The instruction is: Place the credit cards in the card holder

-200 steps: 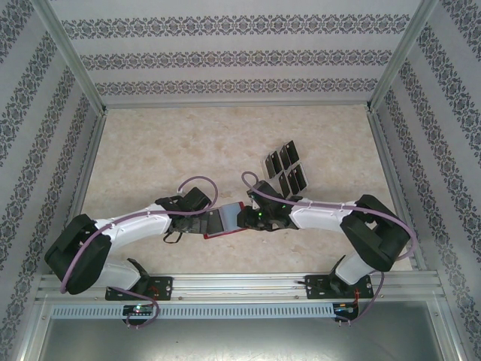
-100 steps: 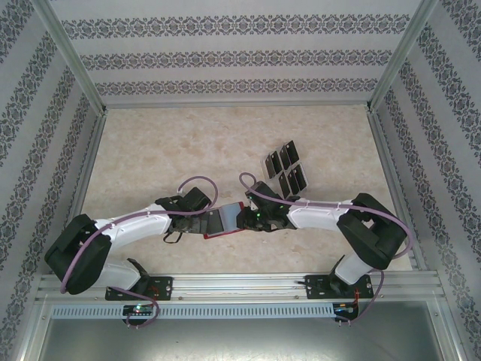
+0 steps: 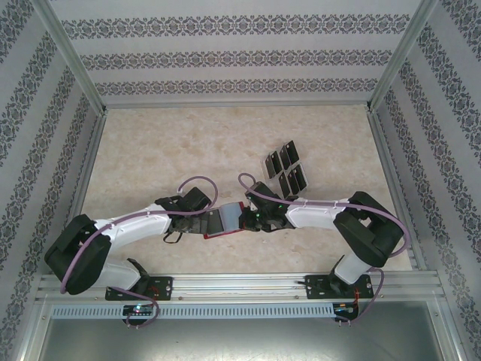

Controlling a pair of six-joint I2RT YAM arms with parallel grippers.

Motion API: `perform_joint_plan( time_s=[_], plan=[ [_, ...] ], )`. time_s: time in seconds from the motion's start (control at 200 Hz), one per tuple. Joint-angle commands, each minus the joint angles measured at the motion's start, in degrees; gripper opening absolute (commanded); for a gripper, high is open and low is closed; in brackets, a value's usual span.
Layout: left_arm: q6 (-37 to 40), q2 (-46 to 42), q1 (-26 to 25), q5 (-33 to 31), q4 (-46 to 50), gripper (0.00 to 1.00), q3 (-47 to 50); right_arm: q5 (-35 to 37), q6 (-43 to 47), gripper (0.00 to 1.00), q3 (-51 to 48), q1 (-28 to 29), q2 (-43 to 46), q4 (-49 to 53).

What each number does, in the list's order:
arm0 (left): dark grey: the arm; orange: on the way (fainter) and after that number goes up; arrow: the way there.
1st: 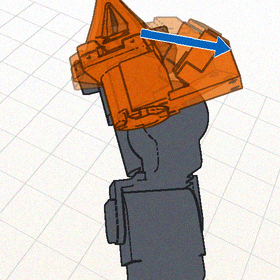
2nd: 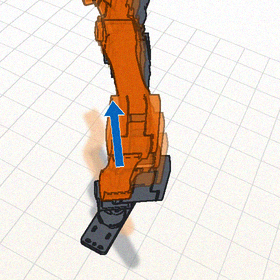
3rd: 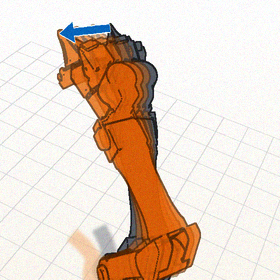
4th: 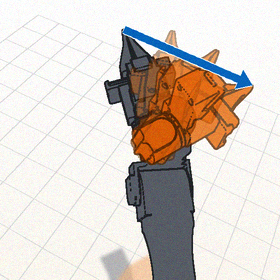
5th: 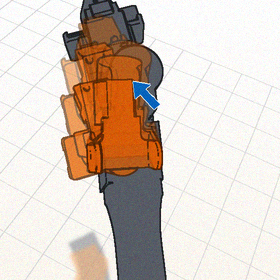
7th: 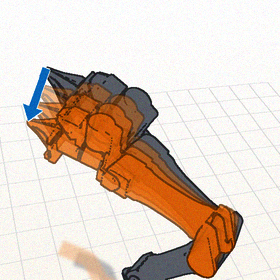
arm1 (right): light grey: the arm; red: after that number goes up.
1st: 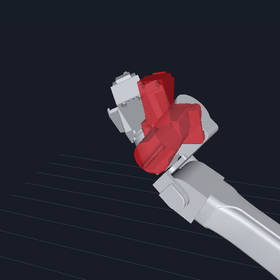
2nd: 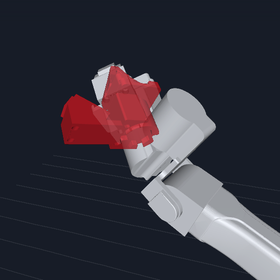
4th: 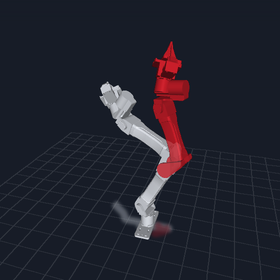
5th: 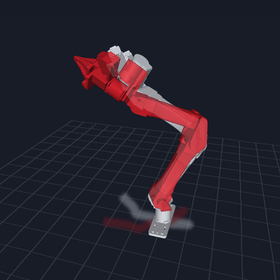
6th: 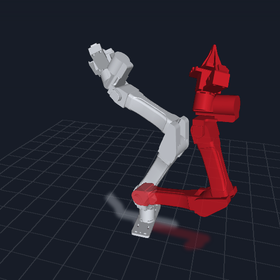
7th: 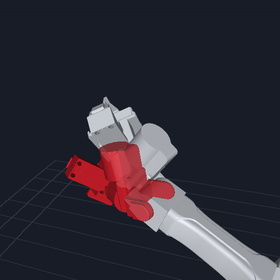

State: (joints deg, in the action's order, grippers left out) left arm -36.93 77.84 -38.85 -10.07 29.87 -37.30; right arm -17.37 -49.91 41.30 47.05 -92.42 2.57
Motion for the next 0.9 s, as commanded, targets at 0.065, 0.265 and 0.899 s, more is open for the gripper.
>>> perform_joint_plan(
  time_s=[0.065,0.265,0.899],
  plan=[
    [-0.73,-3.56,2.12,0.06,1.20,1.00,-1.41,0.07,0.60,0.00,2.56,1.27,2.37,2.62],
    [-0.99,-6.96,5.03,0.78,3.08,1.00,-2.36,-0.26,1.55,0.00,5.87,2.93,2.59,4.35],
    [-0.98,-10.92,12.26,5.01,1.33,1.00,-1.15,-2.38,1.78,0.13,19.25,10.72,-11.25,5.82]
  ],
)
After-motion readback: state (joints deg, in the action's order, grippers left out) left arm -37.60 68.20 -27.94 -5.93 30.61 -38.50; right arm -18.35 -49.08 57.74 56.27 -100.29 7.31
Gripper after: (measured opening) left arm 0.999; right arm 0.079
